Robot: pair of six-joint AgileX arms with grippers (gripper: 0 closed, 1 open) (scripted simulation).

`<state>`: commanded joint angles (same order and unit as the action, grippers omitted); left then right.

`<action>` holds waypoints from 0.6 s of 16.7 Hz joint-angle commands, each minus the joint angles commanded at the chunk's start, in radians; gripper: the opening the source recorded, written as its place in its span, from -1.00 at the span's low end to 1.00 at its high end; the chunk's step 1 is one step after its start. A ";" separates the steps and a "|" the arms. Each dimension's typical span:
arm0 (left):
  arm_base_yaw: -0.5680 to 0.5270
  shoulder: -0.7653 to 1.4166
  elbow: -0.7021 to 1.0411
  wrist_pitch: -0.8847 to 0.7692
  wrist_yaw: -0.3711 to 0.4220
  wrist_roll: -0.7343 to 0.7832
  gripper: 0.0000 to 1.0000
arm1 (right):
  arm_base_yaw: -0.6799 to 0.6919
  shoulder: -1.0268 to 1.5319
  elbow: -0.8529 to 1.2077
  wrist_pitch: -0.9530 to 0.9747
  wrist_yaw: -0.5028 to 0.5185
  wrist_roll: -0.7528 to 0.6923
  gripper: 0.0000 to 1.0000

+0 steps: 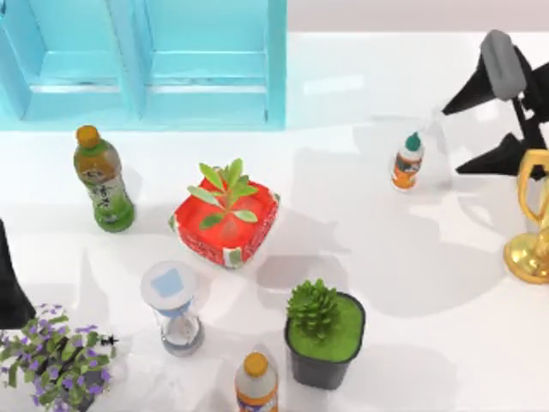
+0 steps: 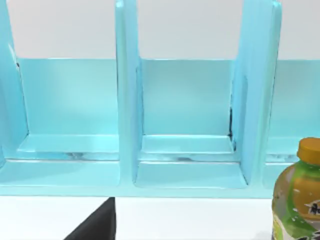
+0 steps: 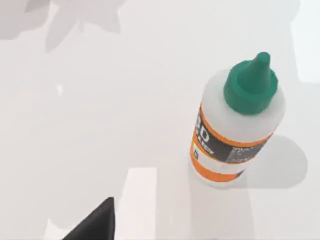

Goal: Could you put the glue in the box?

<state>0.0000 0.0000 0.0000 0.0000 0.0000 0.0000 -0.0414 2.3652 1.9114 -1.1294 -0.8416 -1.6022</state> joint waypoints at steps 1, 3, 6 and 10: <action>0.000 0.000 0.000 0.000 0.000 0.000 1.00 | -0.007 0.006 0.001 -0.012 -0.004 -0.009 1.00; 0.000 0.000 0.000 0.000 0.000 0.000 1.00 | -0.007 0.006 0.001 -0.013 -0.004 -0.009 1.00; 0.000 0.000 0.000 0.000 0.000 0.000 1.00 | 0.000 -0.008 0.007 -0.020 -0.004 -0.007 1.00; 0.000 0.000 0.000 0.000 0.000 0.000 1.00 | 0.030 0.006 -0.001 0.039 -0.005 0.051 1.00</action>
<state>0.0000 0.0000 0.0000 0.0000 0.0000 0.0000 -0.0115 2.3708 1.9108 -1.0905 -0.8470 -1.5510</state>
